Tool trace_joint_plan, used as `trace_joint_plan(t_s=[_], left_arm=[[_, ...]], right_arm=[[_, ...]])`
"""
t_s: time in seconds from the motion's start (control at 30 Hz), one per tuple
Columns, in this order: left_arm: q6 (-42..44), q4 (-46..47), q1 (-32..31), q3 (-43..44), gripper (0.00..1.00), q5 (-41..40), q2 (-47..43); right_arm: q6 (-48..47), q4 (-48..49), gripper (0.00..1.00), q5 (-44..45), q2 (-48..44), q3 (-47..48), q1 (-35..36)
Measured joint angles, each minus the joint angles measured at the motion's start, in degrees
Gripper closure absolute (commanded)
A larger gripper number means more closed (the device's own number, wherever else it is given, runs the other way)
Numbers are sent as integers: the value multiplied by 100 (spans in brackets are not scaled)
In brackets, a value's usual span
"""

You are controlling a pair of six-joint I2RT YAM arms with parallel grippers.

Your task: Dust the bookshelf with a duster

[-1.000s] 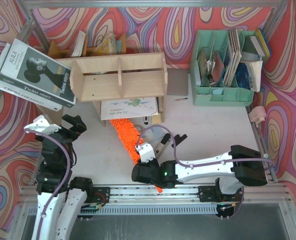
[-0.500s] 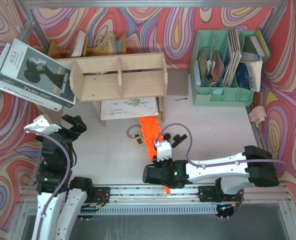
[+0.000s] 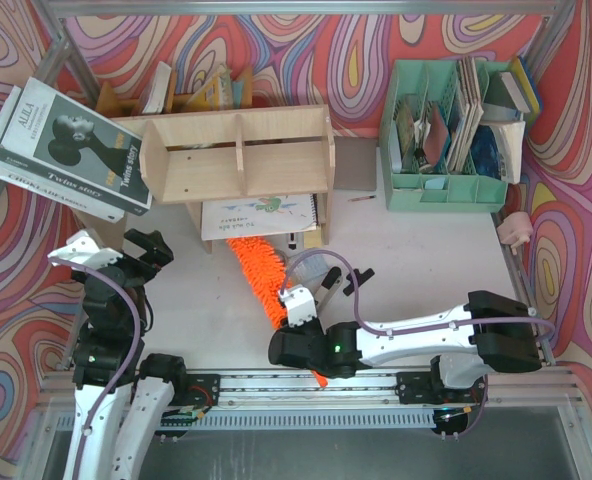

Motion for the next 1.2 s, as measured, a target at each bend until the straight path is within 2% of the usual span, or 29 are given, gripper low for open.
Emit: trace_joint_plan(t_s=[0.23, 0.33, 0.47, 0.7, 0.8, 0.9, 1.1, 1.2], left_arm=[[0, 0, 0, 0, 1, 2, 0], [-2, 0, 0, 0, 1, 2, 0], [0, 0, 2, 0, 2, 2, 0], [0, 0, 2, 0, 1, 2, 0], [0, 0, 2, 0, 2, 2, 0], [0, 0, 2, 0, 2, 2, 0], [-2, 0, 15, 0, 1, 22, 0], [-2, 0, 17, 0, 1, 24, 0]], right_arm=[[1519, -1279, 100, 481, -133, -2, 26], [1880, -1615, 100, 579, -210, -2, 24], [1635, -1445, 100, 540, -203, -2, 20], [350, -321, 100, 111, -55, 0, 11], [162, -166, 100, 66, -42, 15, 11], [409, -361, 100, 146, -42, 42, 22], [1648, -1447, 100, 487, -42, 90, 31], [1923, -1720, 100, 584, -42, 90, 22]])
